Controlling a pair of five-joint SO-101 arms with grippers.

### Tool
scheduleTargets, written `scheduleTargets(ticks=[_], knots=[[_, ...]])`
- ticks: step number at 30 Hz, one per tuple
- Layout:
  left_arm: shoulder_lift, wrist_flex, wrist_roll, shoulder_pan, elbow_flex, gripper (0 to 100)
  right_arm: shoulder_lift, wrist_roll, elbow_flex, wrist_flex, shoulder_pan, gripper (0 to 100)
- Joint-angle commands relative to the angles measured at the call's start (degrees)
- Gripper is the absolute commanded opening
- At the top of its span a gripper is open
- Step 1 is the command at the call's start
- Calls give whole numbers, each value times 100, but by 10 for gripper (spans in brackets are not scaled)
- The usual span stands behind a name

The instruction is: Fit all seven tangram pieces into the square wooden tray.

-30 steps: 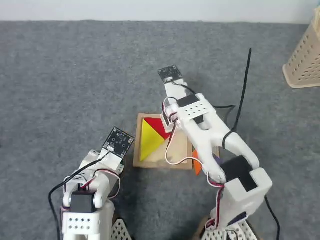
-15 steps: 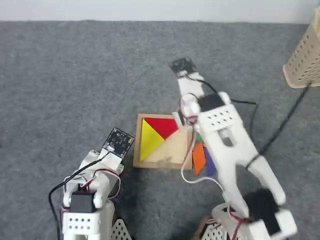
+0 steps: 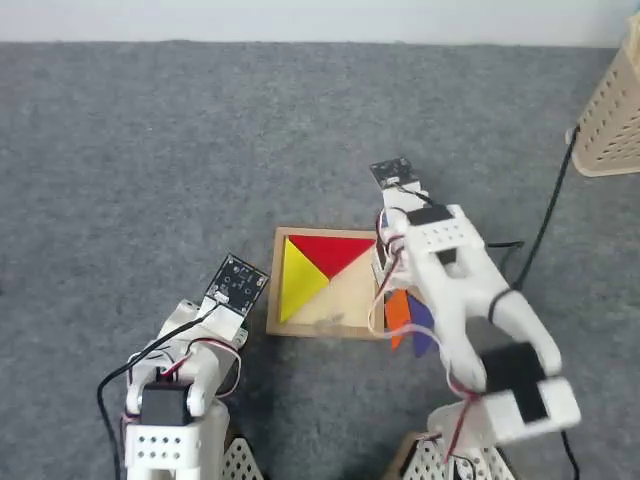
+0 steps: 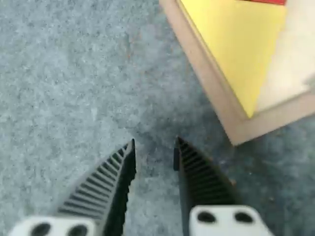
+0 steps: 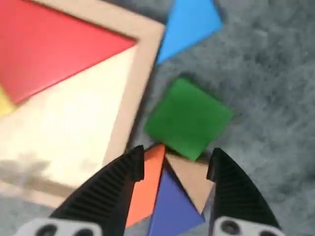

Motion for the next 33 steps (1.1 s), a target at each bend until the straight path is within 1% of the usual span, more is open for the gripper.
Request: scheduleTargets(ticks=[1,5,9,13,16,18,21,24,27,29,33], knots=[[-123,-9,62,-18,-66,119,295,-79,-554,-127,145,220],[-123,-9,62,-18,-66,119,620,-88,-756,-127,189,220],[-123,-9,62,-18,-66,119,585,-79,-765,-92,541,220],[-123,-9,62,-18,-66,119,171,-18,-730,84,804,220],[-123,-9,62,-18,-66,119,-330,167,-659,338,796,220],[-123,-9,62,-18,-66,119,-673,193,-422,259,769,220],[-123,-9,62,-18,-66,119,-1077,220,-53,145,699,220],[-123,-9,62,-18,-66,119,-1367,229,193,347,488,220],[-123,-9,62,-18,-66,119,-1481,316,448,629,-119,219],[-123,-9,62,-18,-66,119,-1481,334,642,514,-409,219],[-123,-9,62,-18,-66,119,-1473,334,835,365,-444,217]])
